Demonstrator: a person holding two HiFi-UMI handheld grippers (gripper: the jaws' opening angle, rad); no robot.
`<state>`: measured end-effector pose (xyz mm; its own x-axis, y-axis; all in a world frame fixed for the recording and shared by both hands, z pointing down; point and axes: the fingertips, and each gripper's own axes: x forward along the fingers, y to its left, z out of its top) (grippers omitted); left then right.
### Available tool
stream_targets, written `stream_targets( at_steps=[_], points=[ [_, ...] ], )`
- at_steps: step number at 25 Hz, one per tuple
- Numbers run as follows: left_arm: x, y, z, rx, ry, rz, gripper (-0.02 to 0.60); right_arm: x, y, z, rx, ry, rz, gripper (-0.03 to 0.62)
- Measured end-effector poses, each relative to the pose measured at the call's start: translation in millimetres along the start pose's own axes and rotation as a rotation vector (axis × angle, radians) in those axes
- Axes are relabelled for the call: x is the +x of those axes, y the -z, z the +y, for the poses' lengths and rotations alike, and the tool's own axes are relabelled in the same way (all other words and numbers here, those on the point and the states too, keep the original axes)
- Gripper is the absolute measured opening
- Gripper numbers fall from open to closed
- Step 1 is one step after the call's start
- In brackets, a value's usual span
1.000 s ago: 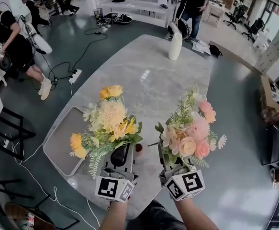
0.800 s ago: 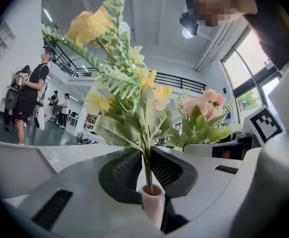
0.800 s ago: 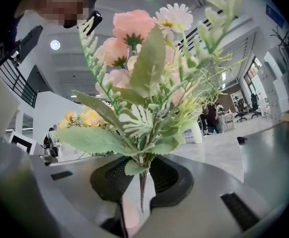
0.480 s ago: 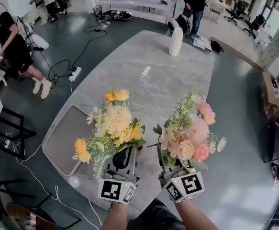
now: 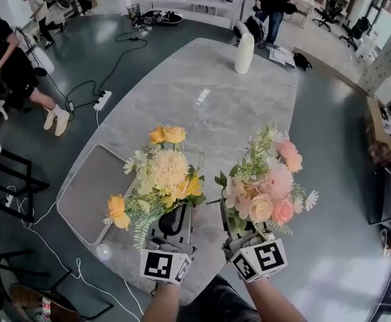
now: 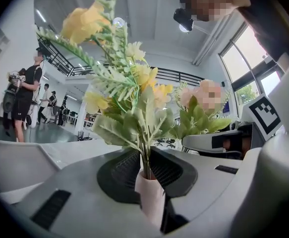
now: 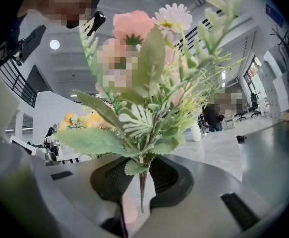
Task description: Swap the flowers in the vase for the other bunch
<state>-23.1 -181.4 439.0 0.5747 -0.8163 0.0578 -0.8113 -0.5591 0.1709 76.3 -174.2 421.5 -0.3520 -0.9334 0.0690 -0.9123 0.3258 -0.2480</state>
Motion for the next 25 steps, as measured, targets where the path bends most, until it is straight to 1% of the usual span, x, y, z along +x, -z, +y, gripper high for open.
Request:
stream_targets(
  at_steps=[17,25],
  points=[
    [1.7,16.7,-9.6,0.062,-0.003,0.037,0.058,-2.6,6.8,-7.6,0.007,0.000,0.008,0.091],
    [2.1,17.3,-11.5,0.108,0.007,0.059,0.075,-1.3,8.0,-6.0,0.014,0.002,0.013,0.091]
  ],
)
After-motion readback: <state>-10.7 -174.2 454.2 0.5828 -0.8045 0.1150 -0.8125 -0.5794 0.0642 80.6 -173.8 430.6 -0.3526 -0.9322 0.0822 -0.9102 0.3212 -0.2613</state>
